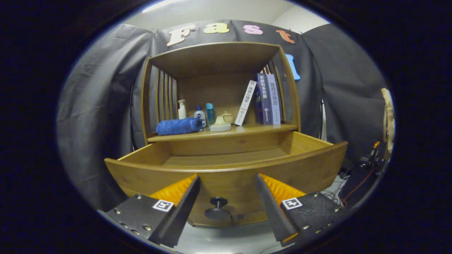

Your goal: Pull open the drawer, take out the items inside it, and place them on the countertop above the cabinet.

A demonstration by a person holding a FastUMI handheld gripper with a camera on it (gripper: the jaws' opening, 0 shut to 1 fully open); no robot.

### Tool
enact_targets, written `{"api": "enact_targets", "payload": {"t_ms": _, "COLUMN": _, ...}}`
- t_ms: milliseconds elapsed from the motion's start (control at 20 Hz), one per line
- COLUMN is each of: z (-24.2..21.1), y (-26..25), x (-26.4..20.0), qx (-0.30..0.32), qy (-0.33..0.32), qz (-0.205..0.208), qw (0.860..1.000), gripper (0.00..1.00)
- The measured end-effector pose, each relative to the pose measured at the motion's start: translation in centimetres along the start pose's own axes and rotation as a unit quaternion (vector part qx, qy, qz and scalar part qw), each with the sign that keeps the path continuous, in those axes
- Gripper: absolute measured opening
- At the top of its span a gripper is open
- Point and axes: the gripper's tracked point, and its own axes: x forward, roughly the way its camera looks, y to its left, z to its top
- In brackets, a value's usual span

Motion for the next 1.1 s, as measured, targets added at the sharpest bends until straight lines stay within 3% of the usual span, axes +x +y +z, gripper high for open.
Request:
{"api": "enact_targets", "payload": {"t_ms": 450, "z": 0.5, "y": -0.6, "x": 2.6, "qx": 0.009, "qy": 0.011, "qz": 0.019, "qw": 1.000, "gripper": 0.99}}
{"api": "enact_targets", "payload": {"t_ms": 1100, "z": 1.3, "y": -0.1, "x": 6.0, "qx": 0.010, "qy": 0.010, "qz": 0.014, "qw": 1.000, "gripper": 0.99}}
